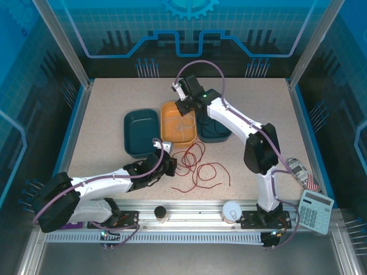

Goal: Untangle the cables

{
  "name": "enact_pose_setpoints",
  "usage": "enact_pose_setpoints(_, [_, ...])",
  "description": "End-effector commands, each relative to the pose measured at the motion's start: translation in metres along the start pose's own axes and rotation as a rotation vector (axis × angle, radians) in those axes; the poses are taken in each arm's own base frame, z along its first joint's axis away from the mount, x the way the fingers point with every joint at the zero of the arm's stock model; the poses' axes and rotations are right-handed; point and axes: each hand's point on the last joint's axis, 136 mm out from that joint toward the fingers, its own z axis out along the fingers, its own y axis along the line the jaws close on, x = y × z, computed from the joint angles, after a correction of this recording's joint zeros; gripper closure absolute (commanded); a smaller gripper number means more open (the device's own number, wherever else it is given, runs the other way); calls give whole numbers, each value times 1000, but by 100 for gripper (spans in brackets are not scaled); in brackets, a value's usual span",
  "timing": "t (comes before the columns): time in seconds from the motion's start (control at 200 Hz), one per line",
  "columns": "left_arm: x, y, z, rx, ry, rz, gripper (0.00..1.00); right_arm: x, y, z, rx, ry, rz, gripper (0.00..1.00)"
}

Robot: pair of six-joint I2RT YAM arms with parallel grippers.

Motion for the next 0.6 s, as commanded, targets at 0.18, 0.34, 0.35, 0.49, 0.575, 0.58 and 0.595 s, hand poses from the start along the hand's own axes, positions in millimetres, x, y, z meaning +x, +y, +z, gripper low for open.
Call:
enact_pose_setpoints(0.18, [-10, 1, -3, -9, -34, -20, 99, 26, 10, 36, -73, 123, 29, 91])
enact_pose_setpoints(0.34, [-11, 0, -1, -8, -35, -18, 99, 32, 17, 53, -120, 152, 40, 89])
enact_pose_setpoints(0.35, [-11, -1, -1, -7, -34, -18, 99, 32, 17, 54, -122, 151, 42, 89])
enact_pose_setpoints(0.49, [-10, -2, 1, -5, -29, -19, 99, 36, 23, 67, -155, 177, 38, 81])
enact_pose_setpoints(0.575, [-10, -2, 1, -4, -27, -19, 99, 40, 23, 70, -159, 199, 36, 70])
enact_pose_setpoints(0.58, [-10, -3, 1, -3, -28, -19, 99, 41, 23, 71, -158, 203, 36, 69])
enact_pose_setpoints(0.595, [-10, -3, 1, -2, -26, -19, 99, 41, 23, 71, -160, 204, 34, 67])
